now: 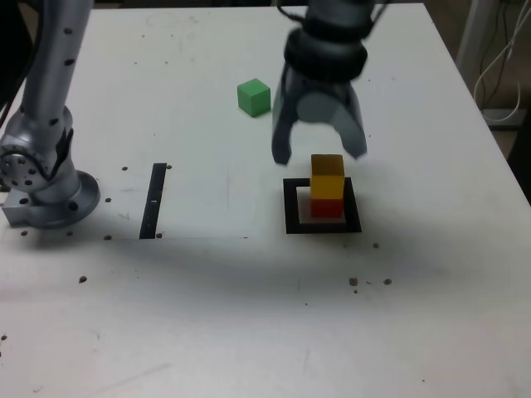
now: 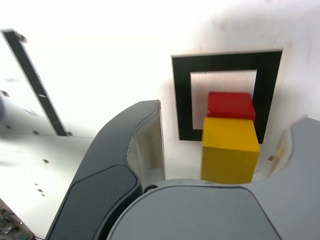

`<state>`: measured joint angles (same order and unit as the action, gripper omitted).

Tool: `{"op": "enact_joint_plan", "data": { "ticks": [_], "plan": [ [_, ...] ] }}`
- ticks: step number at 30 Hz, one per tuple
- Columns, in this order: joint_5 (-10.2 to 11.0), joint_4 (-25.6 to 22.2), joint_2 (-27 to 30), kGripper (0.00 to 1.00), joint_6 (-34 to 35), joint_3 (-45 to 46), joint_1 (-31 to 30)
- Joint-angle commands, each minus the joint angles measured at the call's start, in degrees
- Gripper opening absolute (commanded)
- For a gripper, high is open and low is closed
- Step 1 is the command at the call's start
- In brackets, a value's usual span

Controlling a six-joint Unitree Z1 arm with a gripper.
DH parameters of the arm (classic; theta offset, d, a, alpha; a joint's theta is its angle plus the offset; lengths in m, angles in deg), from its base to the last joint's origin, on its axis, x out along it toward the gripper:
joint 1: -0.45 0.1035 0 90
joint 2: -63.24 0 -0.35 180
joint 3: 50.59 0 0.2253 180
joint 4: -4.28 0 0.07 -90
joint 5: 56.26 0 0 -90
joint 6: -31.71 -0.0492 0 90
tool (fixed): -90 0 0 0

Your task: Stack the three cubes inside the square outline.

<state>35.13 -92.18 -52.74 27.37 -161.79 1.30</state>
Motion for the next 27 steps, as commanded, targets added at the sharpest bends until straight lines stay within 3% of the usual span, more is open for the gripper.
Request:
{"op": "enact_joint_plan", "data": {
  "ticks": [1,8,16,27],
  "plan": [
    [0.62,-0.8,1.84,0.99,-2.72,0.3,2.76],
    [3.34,-1.54,4.78,0.99,-9.42,1.09,13.79],
    [7.54,-1.35,2.87,0.99,-12.11,2.08,25.49],
    [8.0,0.16,-4.74,0.99,-13.79,1.85,32.27]
  ]
}}
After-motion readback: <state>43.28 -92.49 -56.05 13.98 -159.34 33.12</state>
